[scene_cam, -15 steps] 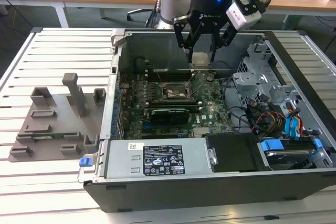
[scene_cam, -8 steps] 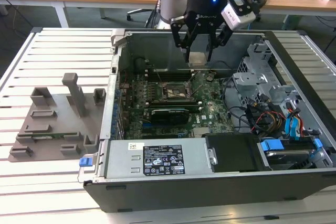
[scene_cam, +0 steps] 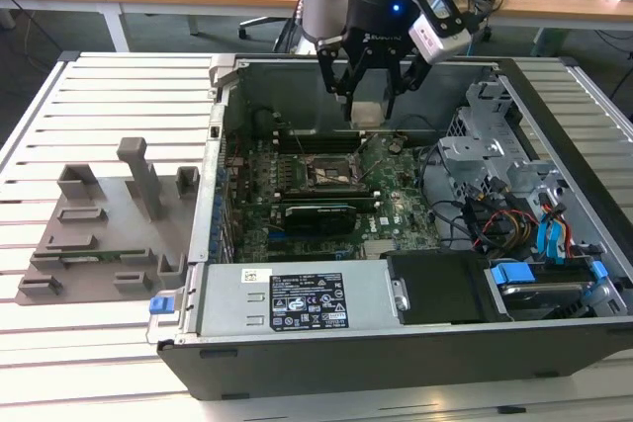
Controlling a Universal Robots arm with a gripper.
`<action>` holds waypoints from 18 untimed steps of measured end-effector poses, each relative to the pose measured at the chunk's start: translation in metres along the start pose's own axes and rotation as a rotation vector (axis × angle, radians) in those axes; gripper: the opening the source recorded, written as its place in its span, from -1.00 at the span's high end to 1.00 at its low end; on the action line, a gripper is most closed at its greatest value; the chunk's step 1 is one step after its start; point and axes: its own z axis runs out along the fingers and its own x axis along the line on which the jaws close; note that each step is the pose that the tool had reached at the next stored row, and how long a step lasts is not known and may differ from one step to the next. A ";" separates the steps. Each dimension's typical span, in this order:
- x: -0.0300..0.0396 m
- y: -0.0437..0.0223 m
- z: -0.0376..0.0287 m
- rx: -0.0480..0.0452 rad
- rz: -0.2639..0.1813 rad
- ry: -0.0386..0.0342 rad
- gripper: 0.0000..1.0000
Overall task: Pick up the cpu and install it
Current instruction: 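Pick up the cpu and move it towards the insertion slot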
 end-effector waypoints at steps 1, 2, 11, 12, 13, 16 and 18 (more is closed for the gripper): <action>0.0002 0.0005 0.0010 -0.0001 0.000 0.0000 -0.09; 0.0004 0.0009 0.0018 -0.0001 0.000 0.0000 -0.09; 0.0008 0.0027 0.0089 0.0001 0.000 0.0000 -0.09; 0.0008 0.0029 0.0102 0.0000 0.000 0.0000 -0.09; 0.0008 0.0031 0.0115 0.0000 0.000 0.0000 -0.09; 0.0009 0.0034 0.0140 0.0000 0.000 0.0000 -0.09; 0.0009 0.0036 0.0157 0.0000 0.000 0.0000 -0.09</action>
